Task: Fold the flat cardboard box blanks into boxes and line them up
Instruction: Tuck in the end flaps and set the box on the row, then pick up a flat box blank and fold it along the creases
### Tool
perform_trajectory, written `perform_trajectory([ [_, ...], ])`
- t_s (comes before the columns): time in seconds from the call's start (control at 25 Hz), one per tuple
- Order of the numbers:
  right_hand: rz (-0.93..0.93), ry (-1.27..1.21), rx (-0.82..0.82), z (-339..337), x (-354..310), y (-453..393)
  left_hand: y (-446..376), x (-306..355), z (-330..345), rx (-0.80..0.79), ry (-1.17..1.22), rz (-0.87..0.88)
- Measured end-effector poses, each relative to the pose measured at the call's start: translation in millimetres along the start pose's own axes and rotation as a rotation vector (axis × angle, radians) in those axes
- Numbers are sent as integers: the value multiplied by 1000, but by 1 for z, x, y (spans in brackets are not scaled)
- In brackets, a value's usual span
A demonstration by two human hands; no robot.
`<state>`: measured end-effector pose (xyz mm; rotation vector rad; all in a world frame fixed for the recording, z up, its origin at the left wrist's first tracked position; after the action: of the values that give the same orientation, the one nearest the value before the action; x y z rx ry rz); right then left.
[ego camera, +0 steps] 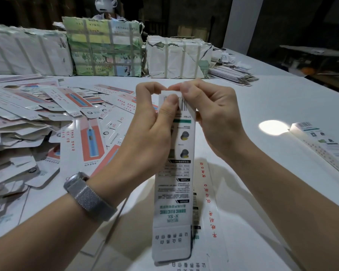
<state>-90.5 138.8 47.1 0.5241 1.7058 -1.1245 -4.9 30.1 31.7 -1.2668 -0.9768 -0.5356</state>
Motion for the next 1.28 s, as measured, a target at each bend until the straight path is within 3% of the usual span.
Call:
perform_trajectory([
  [0.32,-147,48,134,15,5,8,0,2,3,51,7,10],
  [0.44,-120,13,147,17,4,9,-1,3,3,40,11,36],
  [0.64,-207,476,253,11,-10,7,-2,1,3,80,-52,-27],
  [0.8,-43,787,46,18,-29,10,-11,4,1,120,100,-161],
  [0.92,111,935,-69,21,-41,15,-10,10,2,-46,340,-210],
  [1.0,167,939,-116,13,-49,14,-11,7,0,-111,371,-212],
  [1.16,182,1105,-93,-14,-48,-1,-16,-9,-7,-158,320,-274],
  [1.28,340,1252,-3,-51,-27,-19,-17,-9,-4,-154,220,-242],
])
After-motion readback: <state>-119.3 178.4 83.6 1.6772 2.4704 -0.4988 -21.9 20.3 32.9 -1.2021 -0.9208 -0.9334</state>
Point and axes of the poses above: each hand's wrist, its own y-axis away from the middle knuckle, its own z-axis out of the palm, x = y × z, the point moved 1 cm from there along -y, towards the middle knuckle, and after that the axes turned 8 degrees about z, right-handed, at the moved point
